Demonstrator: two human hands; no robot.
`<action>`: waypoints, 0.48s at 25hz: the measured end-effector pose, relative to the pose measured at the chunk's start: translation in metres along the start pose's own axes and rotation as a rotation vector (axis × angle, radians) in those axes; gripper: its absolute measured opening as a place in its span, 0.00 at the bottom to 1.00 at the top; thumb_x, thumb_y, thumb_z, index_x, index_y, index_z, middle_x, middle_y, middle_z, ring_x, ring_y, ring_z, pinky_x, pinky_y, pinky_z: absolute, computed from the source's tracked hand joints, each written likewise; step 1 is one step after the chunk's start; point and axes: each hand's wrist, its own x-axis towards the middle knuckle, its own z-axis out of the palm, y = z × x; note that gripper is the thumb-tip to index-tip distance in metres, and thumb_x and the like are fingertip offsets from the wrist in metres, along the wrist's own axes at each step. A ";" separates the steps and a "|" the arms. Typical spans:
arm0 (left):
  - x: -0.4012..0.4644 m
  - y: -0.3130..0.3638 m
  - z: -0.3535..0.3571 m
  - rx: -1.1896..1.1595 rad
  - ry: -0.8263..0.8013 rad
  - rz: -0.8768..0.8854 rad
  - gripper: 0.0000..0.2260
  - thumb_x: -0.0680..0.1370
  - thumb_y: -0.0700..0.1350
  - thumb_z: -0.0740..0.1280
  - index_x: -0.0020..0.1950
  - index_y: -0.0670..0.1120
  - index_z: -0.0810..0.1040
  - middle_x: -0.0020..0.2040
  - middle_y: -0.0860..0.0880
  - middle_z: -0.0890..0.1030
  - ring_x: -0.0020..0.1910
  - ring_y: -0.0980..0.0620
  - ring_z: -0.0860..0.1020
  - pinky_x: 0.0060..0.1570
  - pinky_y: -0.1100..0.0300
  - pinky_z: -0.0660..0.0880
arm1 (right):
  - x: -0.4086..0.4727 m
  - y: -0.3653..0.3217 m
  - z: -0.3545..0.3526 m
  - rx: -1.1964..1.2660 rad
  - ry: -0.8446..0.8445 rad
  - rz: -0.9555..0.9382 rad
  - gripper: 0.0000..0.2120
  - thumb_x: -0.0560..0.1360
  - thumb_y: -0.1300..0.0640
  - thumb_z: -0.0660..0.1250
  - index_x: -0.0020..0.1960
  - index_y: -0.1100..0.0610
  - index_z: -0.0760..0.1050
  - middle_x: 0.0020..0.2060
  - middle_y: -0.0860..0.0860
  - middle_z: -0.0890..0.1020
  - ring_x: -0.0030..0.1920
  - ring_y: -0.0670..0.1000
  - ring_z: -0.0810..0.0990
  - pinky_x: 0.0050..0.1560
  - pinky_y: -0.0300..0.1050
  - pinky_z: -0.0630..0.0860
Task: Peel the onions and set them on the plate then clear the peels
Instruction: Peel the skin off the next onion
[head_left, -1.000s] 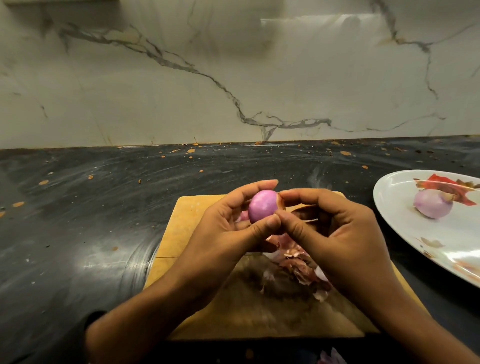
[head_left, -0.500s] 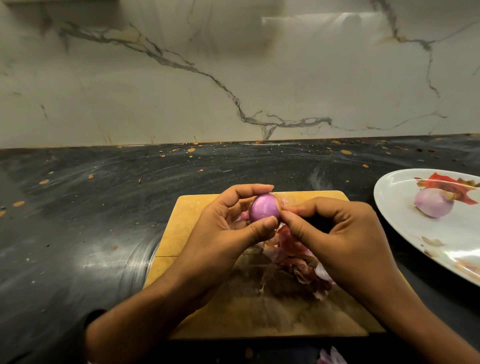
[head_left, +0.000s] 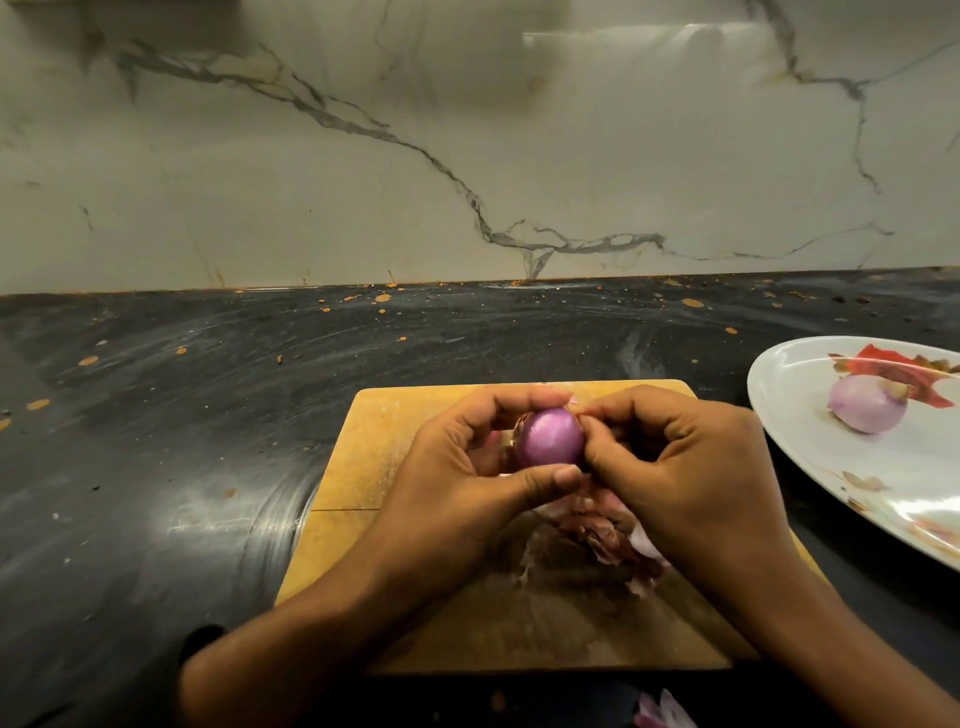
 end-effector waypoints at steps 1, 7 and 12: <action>0.000 0.000 0.001 -0.004 -0.003 -0.005 0.23 0.66 0.33 0.74 0.60 0.41 0.79 0.56 0.43 0.84 0.53 0.46 0.84 0.52 0.59 0.81 | 0.001 0.001 0.000 0.004 0.005 0.003 0.12 0.73 0.64 0.74 0.46 0.46 0.84 0.34 0.41 0.85 0.39 0.42 0.84 0.37 0.35 0.79; 0.000 0.006 0.002 -0.046 0.011 -0.015 0.22 0.67 0.34 0.73 0.60 0.45 0.79 0.55 0.47 0.84 0.53 0.49 0.84 0.50 0.61 0.81 | 0.000 0.001 0.001 0.207 -0.002 0.097 0.07 0.77 0.58 0.71 0.51 0.50 0.86 0.41 0.41 0.87 0.43 0.43 0.86 0.43 0.42 0.83; 0.001 0.006 -0.004 -0.046 -0.003 -0.027 0.21 0.69 0.35 0.73 0.61 0.46 0.79 0.56 0.46 0.84 0.54 0.48 0.84 0.51 0.59 0.81 | 0.002 -0.003 -0.002 0.275 -0.070 0.096 0.09 0.74 0.53 0.70 0.51 0.51 0.86 0.42 0.41 0.87 0.45 0.42 0.86 0.45 0.38 0.82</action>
